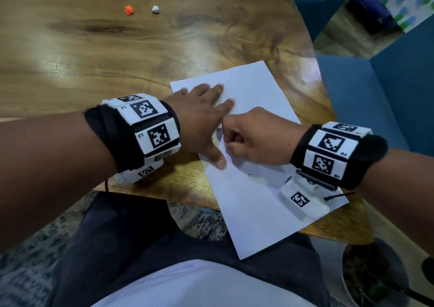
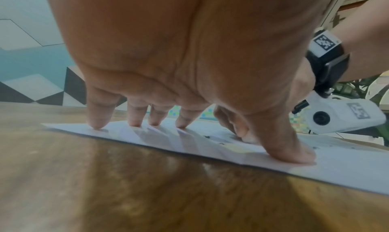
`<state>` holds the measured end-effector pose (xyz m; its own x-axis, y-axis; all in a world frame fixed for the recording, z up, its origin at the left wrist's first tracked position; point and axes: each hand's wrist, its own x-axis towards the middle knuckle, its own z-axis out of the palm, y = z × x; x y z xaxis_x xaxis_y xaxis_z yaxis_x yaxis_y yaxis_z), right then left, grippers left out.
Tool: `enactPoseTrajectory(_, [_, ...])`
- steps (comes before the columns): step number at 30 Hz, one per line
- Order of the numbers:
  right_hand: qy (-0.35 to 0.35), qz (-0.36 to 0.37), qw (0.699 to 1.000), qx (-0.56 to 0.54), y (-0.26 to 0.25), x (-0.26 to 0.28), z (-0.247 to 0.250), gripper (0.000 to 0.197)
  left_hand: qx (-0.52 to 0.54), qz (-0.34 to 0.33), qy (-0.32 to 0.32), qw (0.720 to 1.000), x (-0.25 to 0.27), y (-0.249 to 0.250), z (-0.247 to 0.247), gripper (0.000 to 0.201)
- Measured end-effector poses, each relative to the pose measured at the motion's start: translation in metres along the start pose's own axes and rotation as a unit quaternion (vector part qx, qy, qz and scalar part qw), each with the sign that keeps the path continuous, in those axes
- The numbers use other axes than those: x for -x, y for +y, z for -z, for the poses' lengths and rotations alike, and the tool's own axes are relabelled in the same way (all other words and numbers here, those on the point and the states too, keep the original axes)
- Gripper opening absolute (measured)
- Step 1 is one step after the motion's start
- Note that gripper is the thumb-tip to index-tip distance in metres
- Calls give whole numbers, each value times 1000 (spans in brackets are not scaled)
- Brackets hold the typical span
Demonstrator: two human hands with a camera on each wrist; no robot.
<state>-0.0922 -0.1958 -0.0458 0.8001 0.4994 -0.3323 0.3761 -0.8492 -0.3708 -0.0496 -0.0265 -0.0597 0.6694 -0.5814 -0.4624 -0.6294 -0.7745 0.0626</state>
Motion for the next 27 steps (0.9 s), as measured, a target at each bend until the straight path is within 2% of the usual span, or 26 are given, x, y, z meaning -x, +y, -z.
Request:
enactPoseTrajectory(2, [9,-4,1000,16,4,-4,3,8,-4,-1,1,1000,0,0,0,138])
enactPoseTrajectory(6, [82,-84,993,31,34,-26,24,4,-9,1,2,1000,0,0,-1,139])
enactPoseTrajectory(9, [105,-123,987,13,49,-36,34,4,-8,4,-1,1000,-1,-1,-1,141])
enactPoseTrajectory(12, [92,-115,989,10,38,-27,27,4,-1,4,-4,1000,-3,-1,0,141])
enactPoseTrajectory(17, [8,-3,1000,6,2,9,-5,3,3,-2,-11,1000,-4,-1,0,141])
enactPoseTrajectory(19, [-9,15,1000,19,2,11,-6,4,-6,-1,-13,1000,-4,-1,0,141])
enactPoseTrajectory(24, [89,-73,993,35,39,-16,21,6,-18,0,-19,1000,-4,1,1,138])
enactPoseTrajectory(27, [98,-95,990,36,52,-27,30,6,-21,1,-22,1000,-3,2,3,134])
